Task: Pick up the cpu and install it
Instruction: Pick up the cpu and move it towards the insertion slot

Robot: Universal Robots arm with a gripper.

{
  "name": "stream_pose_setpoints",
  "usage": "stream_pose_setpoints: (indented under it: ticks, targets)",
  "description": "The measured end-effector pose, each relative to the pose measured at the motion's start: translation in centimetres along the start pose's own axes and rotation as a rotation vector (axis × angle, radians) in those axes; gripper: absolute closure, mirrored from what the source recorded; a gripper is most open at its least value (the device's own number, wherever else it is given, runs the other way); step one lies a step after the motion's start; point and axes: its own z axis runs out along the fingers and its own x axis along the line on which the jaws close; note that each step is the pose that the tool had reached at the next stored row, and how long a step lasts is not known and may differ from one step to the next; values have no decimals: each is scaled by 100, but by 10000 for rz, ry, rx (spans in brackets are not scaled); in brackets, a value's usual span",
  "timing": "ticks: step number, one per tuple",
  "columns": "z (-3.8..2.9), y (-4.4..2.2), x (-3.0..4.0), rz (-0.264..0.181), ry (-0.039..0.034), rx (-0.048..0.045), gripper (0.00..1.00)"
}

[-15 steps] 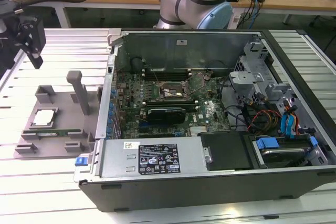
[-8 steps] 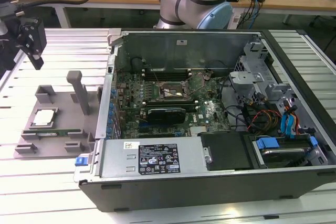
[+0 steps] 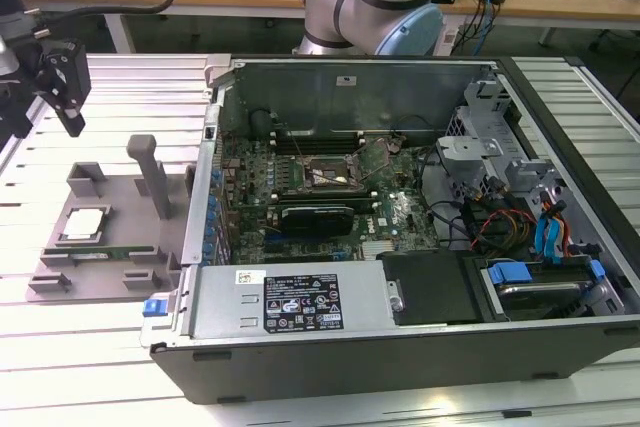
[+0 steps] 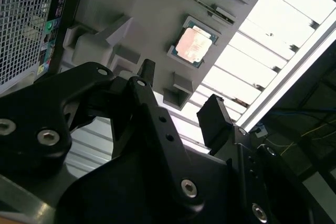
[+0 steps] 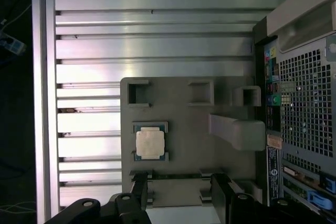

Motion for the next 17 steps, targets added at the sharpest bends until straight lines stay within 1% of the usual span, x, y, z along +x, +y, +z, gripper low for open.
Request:
stream_pose_setpoints:
  ticks: [17]
  targets:
    - [102, -1, 3, 0, 0, 0, 40]
